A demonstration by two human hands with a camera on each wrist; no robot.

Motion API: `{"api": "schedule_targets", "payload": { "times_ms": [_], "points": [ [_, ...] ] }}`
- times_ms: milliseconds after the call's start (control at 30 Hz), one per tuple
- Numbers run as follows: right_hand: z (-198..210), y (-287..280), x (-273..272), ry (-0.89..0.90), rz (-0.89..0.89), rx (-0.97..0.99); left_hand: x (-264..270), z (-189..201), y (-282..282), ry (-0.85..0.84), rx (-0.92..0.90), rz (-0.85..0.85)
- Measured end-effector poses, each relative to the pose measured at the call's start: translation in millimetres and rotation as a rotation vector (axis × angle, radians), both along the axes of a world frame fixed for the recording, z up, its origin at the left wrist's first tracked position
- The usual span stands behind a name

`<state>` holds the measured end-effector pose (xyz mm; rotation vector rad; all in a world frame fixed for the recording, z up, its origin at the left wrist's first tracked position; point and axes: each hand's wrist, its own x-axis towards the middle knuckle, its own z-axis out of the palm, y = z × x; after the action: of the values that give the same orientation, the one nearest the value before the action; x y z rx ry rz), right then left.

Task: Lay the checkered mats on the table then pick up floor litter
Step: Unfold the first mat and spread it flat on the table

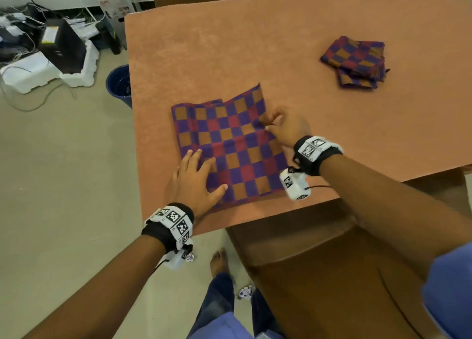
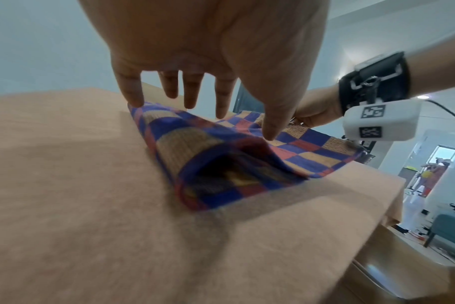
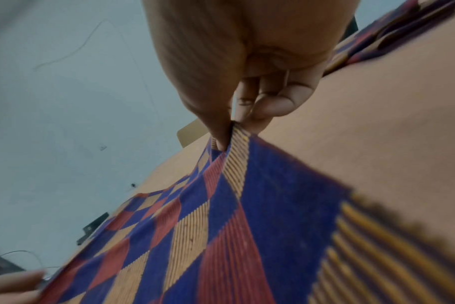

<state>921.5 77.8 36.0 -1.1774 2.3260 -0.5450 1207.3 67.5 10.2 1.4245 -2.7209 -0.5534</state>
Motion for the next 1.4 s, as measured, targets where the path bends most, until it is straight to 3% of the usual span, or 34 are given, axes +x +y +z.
{"api": "schedule_targets", "payload": {
  "times_ms": [167,267,333,467,533,633,867,1100,1200,1267,1400],
  "points": [
    [15,38,-101,0.145,-0.136,0.09,-36,4,37,0.002,-0.042,-0.04],
    [17,59,-121,0.152,-0.158,0.113,-57,0,54,-0.064,-0.007,-0.054],
    [13,72,-110,0.127,-0.016,0.102,-69,-3,61,-0.092,-0.003,-0.046],
    [-10,100,-60,0.137,0.442,0.17,-81,-9,63,-0.136,0.033,0.011],
    [-23,111,-39,0.147,0.565,0.214,-83,-10,63,-0.128,0.014,0.005],
    [-39,122,-23,0.213,0.623,0.284,-78,-5,59,-0.118,-0.032,-0.009],
    [-49,127,-26,0.253,0.677,0.311,-47,20,25,-0.01,-0.16,0.134],
    [-54,133,-35,0.302,0.685,0.388,-22,45,15,0.011,-0.486,-0.179],
    [-50,126,-17,0.276,0.696,0.388,6,69,21,-0.04,-0.662,-0.191],
    [-47,125,-18,0.266,0.688,0.396,16,65,24,-0.129,-0.607,-0.167],
    [-39,126,-24,0.21,0.639,0.424,24,38,44,-0.492,-0.162,-0.197]
  ]
}}
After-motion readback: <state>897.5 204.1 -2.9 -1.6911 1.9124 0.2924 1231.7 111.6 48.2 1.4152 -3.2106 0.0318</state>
